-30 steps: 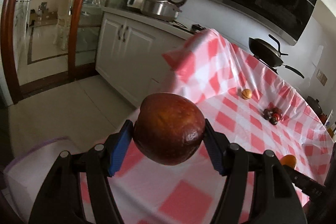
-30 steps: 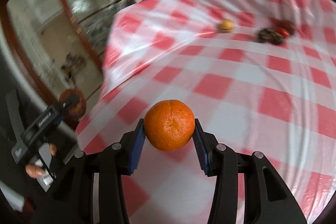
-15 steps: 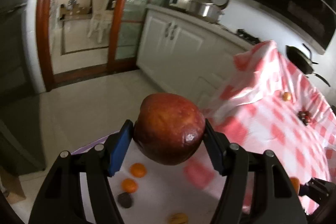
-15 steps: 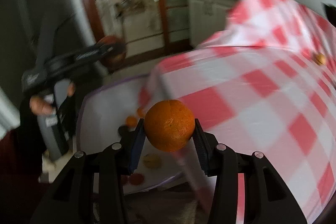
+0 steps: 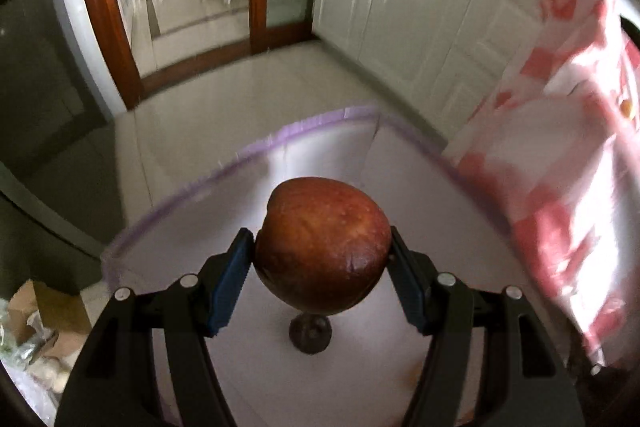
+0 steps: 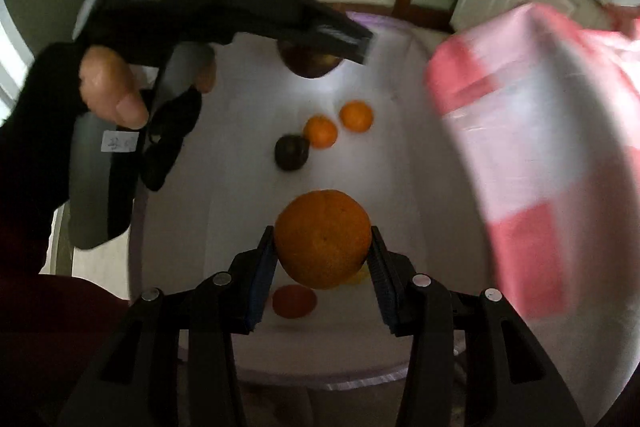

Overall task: Organize fruits
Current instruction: 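Carry the orange and apple to the white box and open both tools, then move both open tools back to the remaining fruits on the table, then grasp the wrapped red fruit with the right tool while the left tool grasps a dark dried fruit, then carry the wrapped fruit and dried fruit to the white box and open both tools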

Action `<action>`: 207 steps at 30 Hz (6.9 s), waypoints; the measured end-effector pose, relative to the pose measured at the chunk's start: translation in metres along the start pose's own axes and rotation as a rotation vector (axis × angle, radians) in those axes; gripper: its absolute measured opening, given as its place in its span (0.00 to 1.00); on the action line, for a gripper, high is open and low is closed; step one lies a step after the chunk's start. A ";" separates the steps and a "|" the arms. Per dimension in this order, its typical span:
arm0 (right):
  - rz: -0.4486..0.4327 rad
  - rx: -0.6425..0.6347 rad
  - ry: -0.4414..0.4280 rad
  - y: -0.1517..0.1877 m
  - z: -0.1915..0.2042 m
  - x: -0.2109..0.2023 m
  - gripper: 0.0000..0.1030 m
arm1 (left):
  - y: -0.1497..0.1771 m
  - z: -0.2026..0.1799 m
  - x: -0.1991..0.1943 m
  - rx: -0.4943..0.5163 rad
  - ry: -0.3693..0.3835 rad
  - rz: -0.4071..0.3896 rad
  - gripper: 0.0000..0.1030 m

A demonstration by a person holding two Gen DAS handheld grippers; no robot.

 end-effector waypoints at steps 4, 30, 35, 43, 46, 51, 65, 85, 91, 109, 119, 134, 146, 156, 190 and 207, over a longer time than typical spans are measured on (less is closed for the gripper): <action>0.064 -0.085 -0.017 0.003 0.016 0.022 0.44 | 0.008 0.003 0.026 -0.013 -0.013 0.079 0.64; 0.072 -0.073 0.024 -0.005 0.004 0.031 0.66 | -0.007 -0.034 0.021 0.173 0.105 0.029 0.82; -0.160 -0.160 0.043 -0.013 0.016 -0.035 0.73 | -0.046 -0.011 -0.028 0.061 0.011 -0.137 0.90; -0.565 -0.004 0.194 0.003 -0.032 -0.183 0.84 | -0.072 -0.080 -0.158 0.138 0.001 -0.606 0.98; -0.644 0.104 0.318 0.036 -0.069 -0.224 0.84 | -0.062 -0.144 -0.190 0.298 0.080 -0.691 0.98; -0.655 0.324 0.495 0.106 -0.147 -0.265 0.84 | -0.047 -0.265 -0.198 0.487 0.293 -0.614 0.98; -0.561 0.957 0.676 0.294 -0.390 -0.282 0.84 | -0.064 -0.565 -0.046 0.248 0.433 -0.173 0.98; -0.663 1.298 0.578 0.336 -0.466 -0.279 0.84 | -0.087 -0.609 -0.001 0.109 0.591 -0.082 0.98; -0.554 1.387 0.608 0.297 -0.567 -0.254 0.84 | -0.089 -0.601 0.003 0.064 0.593 -0.079 0.98; -0.256 1.372 0.716 0.265 -0.653 -0.210 0.57 | -0.086 -0.614 0.003 0.151 0.571 -0.073 0.98; -0.586 1.599 0.662 0.351 -0.560 -0.256 0.57 | -0.081 -0.632 0.002 0.267 0.574 -0.051 0.98; -0.753 1.707 0.586 0.386 -0.539 -0.261 0.58 | -0.057 -0.674 0.002 0.520 0.489 -0.037 0.81; -0.743 1.715 0.585 0.385 -0.541 -0.259 0.58 | -0.049 -0.699 0.006 0.635 0.480 -0.021 0.54; -0.746 1.710 0.590 0.385 -0.540 -0.258 0.58 | -0.043 -0.691 0.001 0.622 0.536 -0.007 0.36; -0.843 1.438 0.533 0.313 -0.366 -0.268 0.58 | -0.031 -0.401 -0.120 0.292 0.572 -0.366 0.37; -0.685 0.835 0.316 0.144 -0.220 -0.218 0.58 | -0.038 -0.187 -0.132 0.215 0.369 -0.447 0.37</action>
Point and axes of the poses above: each gripper's, at about its wrist camera, not at the fingertips, and x roughly the way its jaws point, z to its left, y to its underside, the point moved 2 cm from there along x, roughly the way its jaws point, and after that the axes turned 1 degree about -x, right-handed, at the moved point
